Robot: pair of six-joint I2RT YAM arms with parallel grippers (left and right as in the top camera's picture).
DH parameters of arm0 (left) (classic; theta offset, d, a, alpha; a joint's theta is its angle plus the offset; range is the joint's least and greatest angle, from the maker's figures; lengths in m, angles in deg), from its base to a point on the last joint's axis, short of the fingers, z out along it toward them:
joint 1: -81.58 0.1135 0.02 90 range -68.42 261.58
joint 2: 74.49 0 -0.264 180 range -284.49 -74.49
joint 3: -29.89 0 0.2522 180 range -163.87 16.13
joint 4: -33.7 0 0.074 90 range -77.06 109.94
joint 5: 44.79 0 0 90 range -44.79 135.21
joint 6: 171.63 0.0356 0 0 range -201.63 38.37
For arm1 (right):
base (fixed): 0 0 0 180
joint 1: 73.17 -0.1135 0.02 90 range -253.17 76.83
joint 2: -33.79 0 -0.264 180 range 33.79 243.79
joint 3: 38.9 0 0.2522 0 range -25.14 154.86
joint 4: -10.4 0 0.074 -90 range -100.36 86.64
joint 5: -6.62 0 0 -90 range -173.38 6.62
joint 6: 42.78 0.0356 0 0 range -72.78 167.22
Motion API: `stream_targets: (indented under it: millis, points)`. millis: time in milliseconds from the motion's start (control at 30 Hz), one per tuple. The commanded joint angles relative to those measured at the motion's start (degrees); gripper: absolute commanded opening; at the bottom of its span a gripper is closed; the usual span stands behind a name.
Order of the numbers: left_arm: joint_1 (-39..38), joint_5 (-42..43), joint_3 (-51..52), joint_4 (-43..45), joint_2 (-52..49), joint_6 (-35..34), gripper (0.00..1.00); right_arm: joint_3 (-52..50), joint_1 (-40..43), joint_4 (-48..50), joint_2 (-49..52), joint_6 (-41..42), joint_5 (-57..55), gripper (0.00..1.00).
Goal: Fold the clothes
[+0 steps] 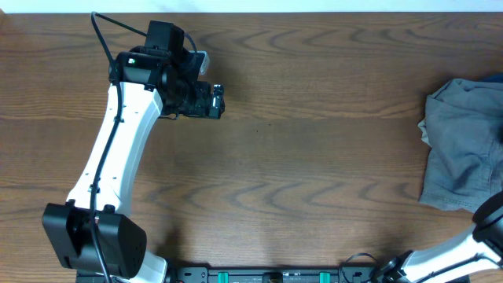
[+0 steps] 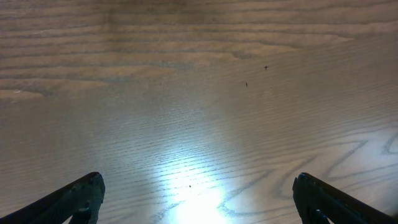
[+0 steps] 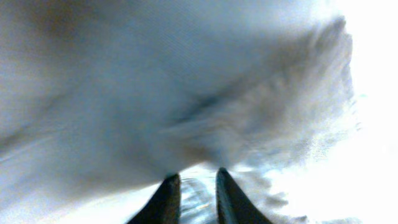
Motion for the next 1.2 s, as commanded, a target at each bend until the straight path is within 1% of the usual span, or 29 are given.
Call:
stream_targets:
  millis: [0,100,233,267,367,433,467,567,667,767,833,933,1100,1133,1167]
  points:
    - [0.22,-0.37,-0.7,-0.02,0.0,-0.46,0.98,4.66,-2.99,-1.05,-7.96,-7.13,13.86,0.27]
    - [0.22,-1.64,-0.7,0.07,0.0,-0.46,0.98,4.87,-6.08,-2.56,-12.85,-11.58,19.54,0.37]
    - [0.24,-6.97,-0.72,0.02,0.02,-0.48,0.98,4.87,-12.13,-3.82,-18.01,-13.6,20.13,0.53]
    - [0.42,-8.13,-0.76,-0.04,0.11,-0.98,0.98,4.87,-13.84,-4.07,-18.82,-13.57,19.65,0.54]
    - [1.9,-11.1,-0.76,-0.76,0.35,-5.92,0.98,4.87,-18.82,-5.42,-19.67,-12.59,16.22,0.55]
    - [3.54,-11.23,-0.76,-2.49,0.57,-8.5,0.98,4.81,-21.22,-7.1,-19.58,-10.84,13.88,0.55]
    - [4.68,-11.23,-0.76,-4.0,0.66,-10.08,0.98,4.7,-22.4,-8.02,-19.54,-10.34,12.55,0.53]
    - [8.07,-11.21,-0.74,-9.66,0.68,-14.4,0.98,4.02,-26.34,-11.06,-19.54,-8.96,5.49,0.45]
    - [10.8,-11.23,-0.68,-14.8,0.85,-15.52,0.98,2.71,-29.99,-13.38,-19.74,-5.73,-0.87,0.45]
    - [12.02,-11.23,0.81,-15.76,2.49,-15.52,0.98,0.11,-32.98,-13.66,-20.41,-4.33,-1.49,0.45]
    - [12.11,-11.23,3.13,-14.34,5.14,-15.54,0.98,-2.69,-34.69,-12.81,-21.51,-2.86,-1.49,0.46]
    - [11.93,-11.23,9.01,-9.53,11.58,-15.74,0.98,-9.25,-36.68,-8.92,-25.42,-0.59,-1.49,0.46]
    - [11.93,-11.23,21.81,1.38,26.08,-15.82,0.98,-23.56,-40.22,2.12,-37.55,-0.22,-2.25,0.47]
    - [11.93,-11.26,24.92,4.02,30.05,-16.72,0.98,-27.08,-41.07,4.92,-41.07,-0.22,-3.5,0.49]
    - [11.93,-11.26,27.17,5.99,32.92,-17.79,0.98,-29.97,-41.7,6.97,-44.06,-0.22,-4.9,0.57]
